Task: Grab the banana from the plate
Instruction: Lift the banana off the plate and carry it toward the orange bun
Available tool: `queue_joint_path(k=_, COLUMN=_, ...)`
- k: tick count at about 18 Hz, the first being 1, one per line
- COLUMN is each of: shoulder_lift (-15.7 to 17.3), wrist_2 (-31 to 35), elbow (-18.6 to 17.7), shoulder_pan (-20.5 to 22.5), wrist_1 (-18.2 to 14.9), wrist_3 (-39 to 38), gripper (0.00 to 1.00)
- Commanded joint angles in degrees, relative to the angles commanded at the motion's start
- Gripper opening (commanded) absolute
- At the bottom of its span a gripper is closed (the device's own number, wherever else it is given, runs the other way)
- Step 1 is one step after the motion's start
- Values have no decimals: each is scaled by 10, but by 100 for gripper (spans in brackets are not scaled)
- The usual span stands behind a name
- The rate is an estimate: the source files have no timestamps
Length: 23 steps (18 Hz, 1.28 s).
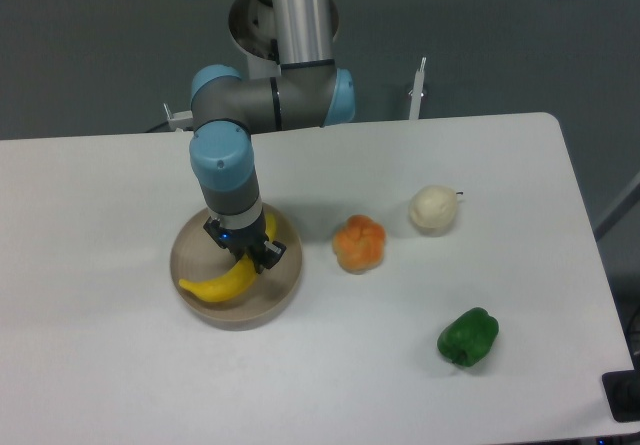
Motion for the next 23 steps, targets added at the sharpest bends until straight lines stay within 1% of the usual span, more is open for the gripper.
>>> queue_joint_path(k=2, shoulder_lift=17, wrist_2=-1, elbow=5, shoulder_pan=22, wrist_1=-3, wrist_3=38, gripper=32)
queue_joint_path(k=6, shoulder_lift=45, wrist_2=0, elbow=11, shoulder_pan=80, wrist_1=-4, wrist_3=124, gripper=32)
queue_joint_path(k=8, shoulder_lift=63, wrist_2=1, elbow=10, shoulder_pan=115, wrist_1=-5, wrist_3=178, gripper=32)
queue_joint_path(k=9, shoulder_lift=69, wrist_2=0, elbow=12, shoulder_pan=136, wrist_1=-6, wrist_3=204, gripper=32)
queue_joint_path(k=10, shoulder_lift=70, wrist_2=0, elbow=16, shoulder_pan=149, wrist_1=-10, wrist_3=218, gripper=32)
queue_joint_path(k=13, shoulder_lift=70, wrist_2=1, elbow=46, shoulder_pan=182, wrist_1=-55, wrist_3=254, gripper=32)
queue_joint_path(k=15, shoulder_lift=71, wrist_2=-2, elbow=54, shoulder_pan=205, wrist_1=-59, wrist_3=262, gripper=32)
queue_joint_path(k=18, shoulder_lift=71, wrist_2=-1, elbow=76, shoulder_pan=210, wrist_1=-59, wrist_3=279, gripper=32)
queue_joint_path(k=21, shoulder_lift=62, wrist_2=-4, elbow=107, shoulder_pan=208, wrist_1=-60, wrist_3=277, gripper=32)
queue_joint_path(k=23, shoulder_lift=55, wrist_2=-2, elbow=114, shoulder_pan=208, wrist_1=-59, wrist_3=279, gripper=32)
